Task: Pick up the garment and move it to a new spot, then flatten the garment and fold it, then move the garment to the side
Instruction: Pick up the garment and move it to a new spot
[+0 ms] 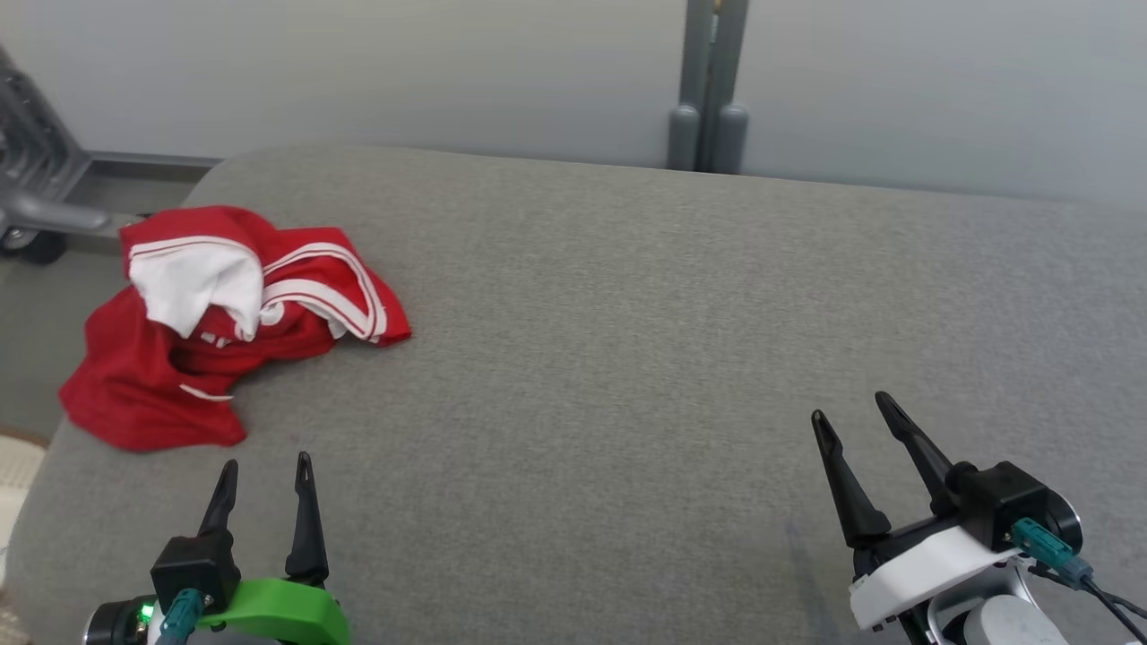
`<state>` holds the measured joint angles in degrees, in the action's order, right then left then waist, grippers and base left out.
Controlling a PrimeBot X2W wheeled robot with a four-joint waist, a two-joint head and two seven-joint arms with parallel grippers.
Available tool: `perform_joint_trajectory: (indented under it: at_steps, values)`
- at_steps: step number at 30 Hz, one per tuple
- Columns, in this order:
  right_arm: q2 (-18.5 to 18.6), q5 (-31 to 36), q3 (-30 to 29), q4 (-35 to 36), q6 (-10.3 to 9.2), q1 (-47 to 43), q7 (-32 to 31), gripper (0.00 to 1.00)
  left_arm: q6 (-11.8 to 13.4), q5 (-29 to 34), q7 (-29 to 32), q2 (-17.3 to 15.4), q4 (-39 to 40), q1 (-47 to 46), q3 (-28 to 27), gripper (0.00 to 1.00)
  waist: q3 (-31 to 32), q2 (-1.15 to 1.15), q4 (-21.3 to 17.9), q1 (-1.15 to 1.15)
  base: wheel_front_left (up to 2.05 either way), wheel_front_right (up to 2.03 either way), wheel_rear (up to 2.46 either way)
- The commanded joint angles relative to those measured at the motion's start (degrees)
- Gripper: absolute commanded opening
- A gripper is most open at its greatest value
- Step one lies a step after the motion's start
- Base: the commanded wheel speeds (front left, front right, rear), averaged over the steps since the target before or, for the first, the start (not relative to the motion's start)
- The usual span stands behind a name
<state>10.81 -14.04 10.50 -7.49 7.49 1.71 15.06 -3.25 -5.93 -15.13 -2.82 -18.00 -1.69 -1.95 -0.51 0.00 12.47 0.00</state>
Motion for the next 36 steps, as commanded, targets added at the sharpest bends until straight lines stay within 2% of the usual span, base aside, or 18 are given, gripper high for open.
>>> perform_joint_trajectory:
  at_steps: [1, 6, 10, 14, 17, 20, 26, 29, 36]
  values:
    - [0.51, -0.71, 0.95, -1.76, -0.01, 1.03, 0.17, 1.0, 0.03, 0.16, -0.04, -0.14, -0.03, 0.72, -0.71, 1.0, -0.89, 0.0, 12.38, 0.0, 0.0, 0.0, 0.0]
    - [0.1, -1.02, 1.94, -3.12, -0.01, 2.5, 0.17, 1.0, -0.01, 0.3, -0.03, -0.1, 0.1, 1.89, -1.66, 1.0, -1.33, 0.0, 15.94, 0.0, 0.0, 0.0, 0.0]
    - [0.28, -0.35, 2.62, -3.3, -0.01, 2.96, 0.17, 1.0, -0.08, -0.18, -0.03, -0.11, 0.15, 2.36, -1.98, 1.0, -1.73, 0.0, 16.55, 0.0, 0.0, 0.0, 0.0]
    - [1.21, -0.65, 3.46, -3.49, -0.02, 3.28, 0.17, 1.0, -0.16, -1.06, -0.02, -0.1, -0.39, 1.64, -2.01, 1.0, -2.66, 0.0, 14.35, 0.0, 0.0, 0.0, 0.0]
    - [2.11, -1.1, 3.72, -3.27, -0.02, 3.64, 0.17, 1.0, -1.93, -5.47, -0.01, -0.1, -3.5, -0.73, -2.06, 1.0, -4.04, 0.0, 11.81, 0.0, 0.0, 0.0, 0.0]
    - [3.32, -1.26, 4.02, -2.78, -0.02, 4.32, 0.17, 1.0, -3.38, -6.38, -0.04, -0.8, -7.44, -5.95, -2.72, 1.0, -6.21, 0.0, 8.64, 0.0, 0.0, 0.0, 0.0]
    - [6.51, -2.1, 3.95, -2.13, -0.02, 5.8, 0.17, 1.0, -4.21, -7.77, -0.02, -6.65, -16.46, -20.42, -1.61, 1.0, -11.41, 0.0, 3.13, 0.0, 0.0, 0.0, 0.0]
    - [8.0, -2.56, 4.14, -1.99, -0.02, 6.78, 0.17, 1.0, -4.26, -11.38, 0.49, -10.35, -22.06, -28.54, 2.32, 1.0, -14.0, 0.0, 0.71, 0.0, 0.0, 0.0, 0.0]
    - [9.63, -3.51, 5.43, -1.58, -0.02, 9.04, 0.17, 1.0, -4.17, -21.45, 7.58, -19.29, -29.61, -41.55, 11.12, 1.0, -18.73, 0.0, -4.03, 0.0, 0.0, 0.0, 0.0]
